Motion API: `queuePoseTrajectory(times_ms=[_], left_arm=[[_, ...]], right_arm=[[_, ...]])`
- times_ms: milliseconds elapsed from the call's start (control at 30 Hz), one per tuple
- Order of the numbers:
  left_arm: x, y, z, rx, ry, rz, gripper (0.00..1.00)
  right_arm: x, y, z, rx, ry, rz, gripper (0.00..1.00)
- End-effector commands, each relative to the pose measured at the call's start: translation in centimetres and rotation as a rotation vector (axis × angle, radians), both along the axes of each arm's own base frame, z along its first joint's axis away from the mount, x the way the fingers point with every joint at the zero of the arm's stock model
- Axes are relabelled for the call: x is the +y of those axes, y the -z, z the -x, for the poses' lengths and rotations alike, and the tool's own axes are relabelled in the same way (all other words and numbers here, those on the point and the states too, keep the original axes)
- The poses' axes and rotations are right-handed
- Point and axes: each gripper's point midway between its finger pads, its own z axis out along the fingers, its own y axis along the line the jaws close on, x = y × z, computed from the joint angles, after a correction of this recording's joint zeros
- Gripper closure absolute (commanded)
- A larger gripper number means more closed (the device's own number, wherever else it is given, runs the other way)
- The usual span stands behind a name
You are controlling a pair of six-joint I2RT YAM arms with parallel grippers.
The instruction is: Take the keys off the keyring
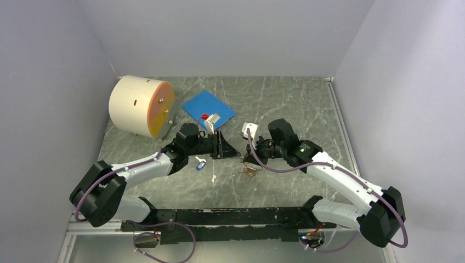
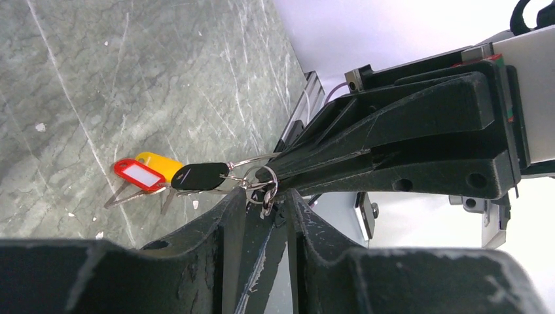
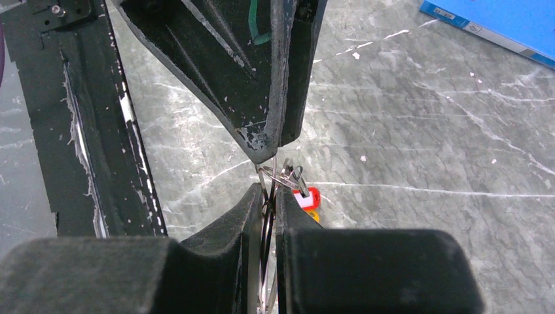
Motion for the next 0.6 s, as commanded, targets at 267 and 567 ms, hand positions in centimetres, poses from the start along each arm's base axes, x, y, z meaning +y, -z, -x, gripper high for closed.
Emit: queuePoseTrajectory(times_ms=[267, 567], left_arm=[[-1.21, -1.20, 0.15, -0.011, 0.058, 0.045, 0.91], [-1.49, -1.45, 0.07, 0.095, 0.032, 0.073, 0.97]], right_arm=[[1.12, -2.81, -0.77, -0.079, -0.005, -0.088, 1.00], [0.77, -2.61, -1.46, -0.094, 0.043, -0.077, 0.92]])
